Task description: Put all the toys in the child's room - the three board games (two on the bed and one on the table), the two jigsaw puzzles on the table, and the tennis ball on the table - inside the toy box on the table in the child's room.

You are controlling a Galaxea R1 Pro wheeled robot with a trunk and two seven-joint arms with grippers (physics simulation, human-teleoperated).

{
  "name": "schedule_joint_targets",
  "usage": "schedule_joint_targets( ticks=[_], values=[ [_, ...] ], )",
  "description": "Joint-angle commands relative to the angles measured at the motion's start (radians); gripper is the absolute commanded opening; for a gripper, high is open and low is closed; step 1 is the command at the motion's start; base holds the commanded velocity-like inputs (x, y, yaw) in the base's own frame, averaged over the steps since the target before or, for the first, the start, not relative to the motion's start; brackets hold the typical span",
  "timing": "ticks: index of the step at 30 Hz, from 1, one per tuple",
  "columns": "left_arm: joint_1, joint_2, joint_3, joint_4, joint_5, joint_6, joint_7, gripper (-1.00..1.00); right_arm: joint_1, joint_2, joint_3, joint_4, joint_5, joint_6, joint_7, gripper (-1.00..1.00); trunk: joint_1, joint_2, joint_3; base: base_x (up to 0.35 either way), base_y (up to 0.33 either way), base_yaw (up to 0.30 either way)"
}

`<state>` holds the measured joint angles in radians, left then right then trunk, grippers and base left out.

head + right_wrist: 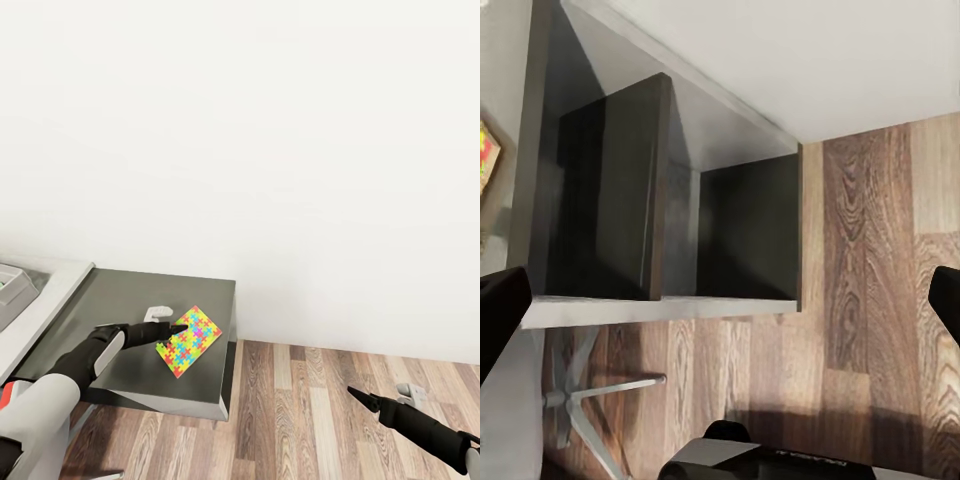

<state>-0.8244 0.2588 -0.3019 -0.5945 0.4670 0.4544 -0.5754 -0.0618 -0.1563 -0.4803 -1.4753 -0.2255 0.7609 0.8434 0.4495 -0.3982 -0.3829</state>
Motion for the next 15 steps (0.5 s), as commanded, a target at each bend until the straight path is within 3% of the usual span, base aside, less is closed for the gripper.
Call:
schedule_joint_targets(
  ticks=[1, 15],
  values=[
    [-0.001, 0.001, -0.005, -0.002, 0.01, 0.007, 0.001, 1.0, -0.001, 0.0, -0.001, 0.0, -0.002, 0.005, 0.007, 1.0, 0.001, -0.002, -0.002, 0.0, 0.0, 0.0],
    [-0.001, 0.0, -0.005, -0.006, 0.011, 0.009, 0.0, 1.0, -0.001, -0.003, -0.002, 0.001, -0.002, 0.007, 0.022, 1.0, 0.001, -0.002, -0.002, 0.0, 0.0, 0.0]
  ],
)
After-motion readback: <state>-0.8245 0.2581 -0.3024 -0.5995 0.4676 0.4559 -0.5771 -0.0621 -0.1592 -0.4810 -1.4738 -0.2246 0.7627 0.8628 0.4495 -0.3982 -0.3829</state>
